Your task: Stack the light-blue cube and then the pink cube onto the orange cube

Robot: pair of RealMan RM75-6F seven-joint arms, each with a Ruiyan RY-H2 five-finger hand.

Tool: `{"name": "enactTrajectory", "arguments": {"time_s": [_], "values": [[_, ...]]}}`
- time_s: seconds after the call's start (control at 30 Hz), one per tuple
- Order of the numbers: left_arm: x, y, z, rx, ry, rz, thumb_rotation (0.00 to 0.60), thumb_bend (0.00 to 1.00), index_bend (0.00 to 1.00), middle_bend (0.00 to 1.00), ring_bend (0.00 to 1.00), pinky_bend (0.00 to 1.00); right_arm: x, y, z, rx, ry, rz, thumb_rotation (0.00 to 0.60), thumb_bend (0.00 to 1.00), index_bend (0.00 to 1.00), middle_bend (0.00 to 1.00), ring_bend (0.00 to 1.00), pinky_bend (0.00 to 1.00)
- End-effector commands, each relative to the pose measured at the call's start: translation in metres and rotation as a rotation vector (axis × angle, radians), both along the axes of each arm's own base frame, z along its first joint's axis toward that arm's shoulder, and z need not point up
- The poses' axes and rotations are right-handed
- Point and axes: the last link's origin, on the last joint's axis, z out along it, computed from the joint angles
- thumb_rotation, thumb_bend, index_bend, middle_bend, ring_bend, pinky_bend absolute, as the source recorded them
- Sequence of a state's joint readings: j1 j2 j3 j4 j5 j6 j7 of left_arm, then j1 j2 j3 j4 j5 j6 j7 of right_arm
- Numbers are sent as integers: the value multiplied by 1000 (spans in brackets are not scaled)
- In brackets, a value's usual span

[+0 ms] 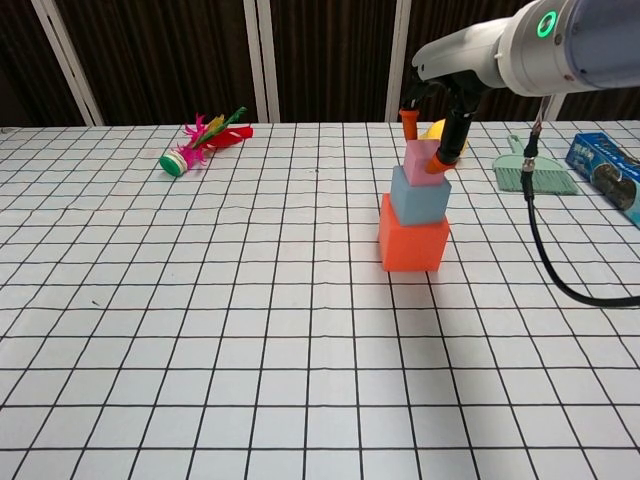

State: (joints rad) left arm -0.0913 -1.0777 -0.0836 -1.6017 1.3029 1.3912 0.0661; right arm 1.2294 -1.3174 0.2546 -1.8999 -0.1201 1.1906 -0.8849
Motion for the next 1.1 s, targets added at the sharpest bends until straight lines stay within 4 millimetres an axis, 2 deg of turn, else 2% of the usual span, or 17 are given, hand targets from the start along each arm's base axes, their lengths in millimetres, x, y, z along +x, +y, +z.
{"name": "enactTrajectory", "arguments": {"time_s": [0.03, 0.4, 0.6, 0.8, 0.9, 0.93, 1.0, 1.1], "values": [[0, 0, 0, 0, 0, 0, 600, 206, 222, 14, 0, 18, 0, 0, 0, -1, -1, -1, 600, 309, 414, 74, 70, 0], [0, 0, 0, 0, 0, -1, 600, 206, 222, 14, 0, 18, 0, 2, 3, -5, -5, 1, 600, 292, 369, 74, 70, 0], [0, 1, -1, -2, 2, -1, 600, 206, 222, 15, 0, 18, -8, 6, 11, -2, 37, -35, 600, 251, 172, 74, 50, 0], [0, 1, -1, -4, 2, -2, 600, 206, 222, 14, 0, 18, -25, 7, 27, -31, 19, -41, 600, 248, 124, 74, 49, 0], [0, 0, -1, -4, 1, -1, 600, 206, 222, 14, 0, 18, -43, 12, 41, -60, -6, -34, 600, 248, 114, 74, 49, 0], [1, 0, -2, -5, -1, -2, 600, 206, 222, 14, 0, 18, -71, 18, 55, -97, -12, -81, 600, 248, 114, 74, 49, 0], [2, -1, -1, -3, -4, -6, 600, 206, 222, 14, 0, 18, -108, 34, 74, -134, -32, -88, 600, 248, 114, 73, 50, 0], [3, -2, -1, -1, -7, -10, 600, 206, 222, 15, 0, 18, -149, 54, 85, -162, -53, -108, 600, 248, 114, 74, 49, 0]]}}
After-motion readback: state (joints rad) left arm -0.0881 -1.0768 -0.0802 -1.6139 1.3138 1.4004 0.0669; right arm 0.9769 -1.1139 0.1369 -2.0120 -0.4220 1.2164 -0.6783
